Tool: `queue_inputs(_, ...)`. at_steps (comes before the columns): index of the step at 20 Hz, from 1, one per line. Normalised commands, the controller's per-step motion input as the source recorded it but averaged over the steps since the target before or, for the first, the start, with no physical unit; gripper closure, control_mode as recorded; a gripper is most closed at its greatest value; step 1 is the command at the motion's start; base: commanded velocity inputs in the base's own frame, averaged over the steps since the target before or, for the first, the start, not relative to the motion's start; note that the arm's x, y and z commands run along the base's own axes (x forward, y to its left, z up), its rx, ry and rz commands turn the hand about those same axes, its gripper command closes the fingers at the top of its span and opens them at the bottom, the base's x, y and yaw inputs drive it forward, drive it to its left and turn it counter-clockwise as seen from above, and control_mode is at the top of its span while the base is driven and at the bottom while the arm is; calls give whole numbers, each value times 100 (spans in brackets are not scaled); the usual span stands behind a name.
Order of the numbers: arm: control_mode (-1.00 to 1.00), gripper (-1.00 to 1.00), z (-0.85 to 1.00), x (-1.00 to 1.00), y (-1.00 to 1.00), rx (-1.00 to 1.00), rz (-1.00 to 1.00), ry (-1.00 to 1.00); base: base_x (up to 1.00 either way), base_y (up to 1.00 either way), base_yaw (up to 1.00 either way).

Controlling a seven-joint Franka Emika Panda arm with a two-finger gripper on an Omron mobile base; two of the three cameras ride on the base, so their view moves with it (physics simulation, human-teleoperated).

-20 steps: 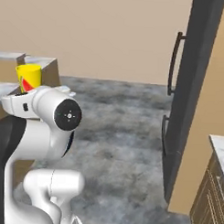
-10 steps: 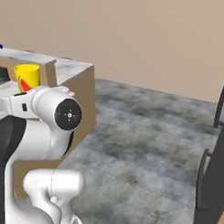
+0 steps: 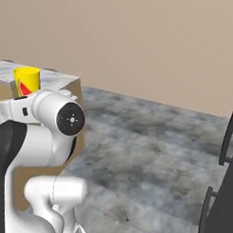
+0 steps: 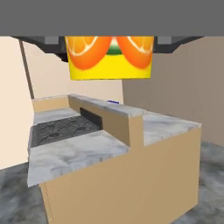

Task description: There is a tray on the dining counter. Grab the cup, mug, and pitcher and place them on the tray. The pitcher may be placed next to the tray if it cannot fit the tray.

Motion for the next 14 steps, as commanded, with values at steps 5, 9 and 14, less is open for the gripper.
queue_inputs(5,100,100,0,0,0,0,0,0,100,0,0)
queue_inputs(9,100,100,0,0,0,0,0,0,100,0,0)
queue_inputs(14,100,100,0,0,0,0,0,0,100,0,0)
